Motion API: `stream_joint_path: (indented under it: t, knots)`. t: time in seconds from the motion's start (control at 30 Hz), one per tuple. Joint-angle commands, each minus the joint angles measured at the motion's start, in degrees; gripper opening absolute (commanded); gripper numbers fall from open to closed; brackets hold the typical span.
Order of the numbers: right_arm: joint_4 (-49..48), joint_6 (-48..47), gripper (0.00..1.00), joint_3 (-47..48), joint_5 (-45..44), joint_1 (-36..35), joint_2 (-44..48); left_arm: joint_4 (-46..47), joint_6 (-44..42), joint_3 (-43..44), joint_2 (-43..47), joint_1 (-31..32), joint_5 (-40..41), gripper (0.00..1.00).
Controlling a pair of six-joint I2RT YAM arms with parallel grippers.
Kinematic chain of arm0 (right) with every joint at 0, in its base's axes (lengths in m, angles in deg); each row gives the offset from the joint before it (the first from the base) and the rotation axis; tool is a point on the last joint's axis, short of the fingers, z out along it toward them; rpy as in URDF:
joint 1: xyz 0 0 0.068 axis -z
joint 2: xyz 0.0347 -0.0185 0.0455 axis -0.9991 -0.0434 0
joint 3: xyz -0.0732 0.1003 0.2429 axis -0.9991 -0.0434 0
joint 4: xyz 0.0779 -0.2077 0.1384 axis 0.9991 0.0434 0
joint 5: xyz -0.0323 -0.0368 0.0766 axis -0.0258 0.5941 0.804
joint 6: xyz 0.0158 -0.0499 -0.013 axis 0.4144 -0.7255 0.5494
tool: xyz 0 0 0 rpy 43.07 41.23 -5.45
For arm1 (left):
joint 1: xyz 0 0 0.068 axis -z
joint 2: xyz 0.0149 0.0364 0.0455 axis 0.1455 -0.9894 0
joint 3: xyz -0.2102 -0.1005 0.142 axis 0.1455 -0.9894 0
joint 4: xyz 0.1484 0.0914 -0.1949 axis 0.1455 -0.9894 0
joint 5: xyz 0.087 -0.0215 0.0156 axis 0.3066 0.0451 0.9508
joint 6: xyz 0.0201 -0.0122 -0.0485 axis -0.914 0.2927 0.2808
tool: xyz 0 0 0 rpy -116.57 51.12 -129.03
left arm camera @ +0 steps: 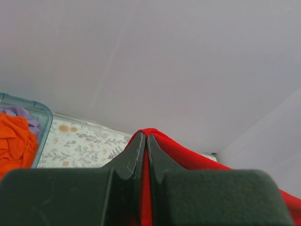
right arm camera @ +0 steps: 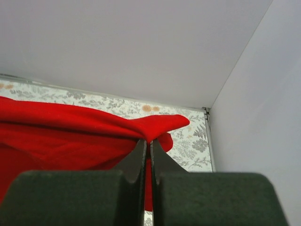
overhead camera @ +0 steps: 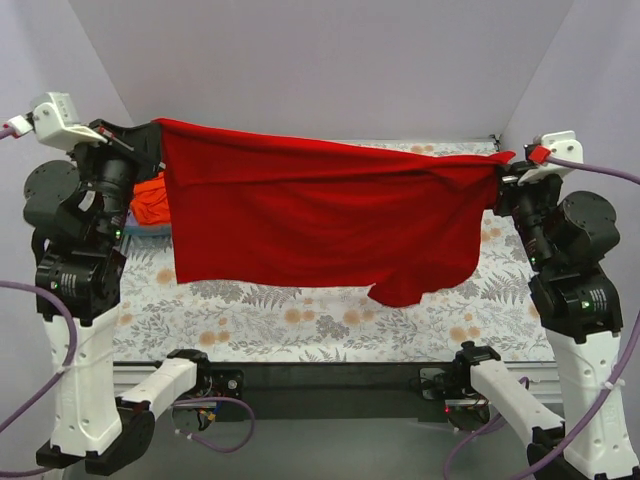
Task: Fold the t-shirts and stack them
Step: Flatten the tshirt out
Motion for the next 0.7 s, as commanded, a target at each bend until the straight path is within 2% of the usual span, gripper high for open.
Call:
stream_joint_path:
  t: [0.0, 0.07, 0.2, 0.27, 0.3, 0.33, 0.37, 0.4, 0.47, 0.5, 0.53, 0.6, 0.67]
  knots:
    - [0.59, -2.92, 0.01, 0.93, 0.59, 0.38, -4.56, -1.39, -0.36, -4.17, -4.99, -0.45, 2.12, 0.0]
    - [0.5, -3.45, 0.02, -0.39, 1.47, 0.29, -6.76, -1.21, 0.87, -8.83, -7.88, -0.45, 3.09, 0.0]
    - [-3.09, -3.9, 0.09, -6.26, 2.35, 0.38, -15.62, 5.09, 3.07, -20.16, -14.82, -0.45, 4.94, 0.0]
    - [-9.58, -3.98, 0.16, -11.43, 1.39, 0.38, -19.41, 8.7, 4.04, -26.03, -18.42, -0.45, 4.5, 0.02]
    - [-12.04, -3.98, 0.22, -12.86, 0.52, 0.38, -23.95, 12.2, 5.0, -27.03, -23.57, -0.45, 4.33, 0.05]
    - [-16.07, -3.55, 0.28, -13.83, -1.84, 0.38, -26.7, 13.37, 5.53, -27.47, -26.41, -0.45, 3.89, 0.11]
    - [-16.81, -3.11, 0.4, -13.14, -3.08, 0.47, -29.77, 14.25, 6.06, -27.13, -30.0, -0.54, 3.62, 0.17]
    - [-16.81, -2.23, 0.43, -11.74, -4.23, 0.64, -36.41, 15.48, 6.24, -24.95, -36.39, -0.54, 3.1, 0.19]
    - [-13.94, -0.04, 0.52, -7.36, -5.91, 0.82, -42.6, 15.32, 5.98, -21.17, -42.93, -0.54, 1.87, 0.27]
    - [-6.86, 3.02, 0.54, 1.8, -4.34, 0.82, -50.38, 12.53, 5.28, -13.58, -49.31, -0.46, 0.3, 0.46]
    - [-6.79, 3.05, 0.54, 1.89, -3.8, 0.82, -50.45, 12.5, 5.27, -12.81, -49.38, -0.45, 0.28, 0.46]
    - [-5.39, 4.97, 0.57, 1.37, -2.66, 0.82, -49.41, 11.98, 4.48, -13.41, -47.98, -0.37, -0.16, 0.58]
    - [-4.95, 6.73, 0.6, -2.84, -1.34, 0.82, -47.39, 10.93, 4.3, -16.91, -43.61, -0.37, 0.28, 0.62]
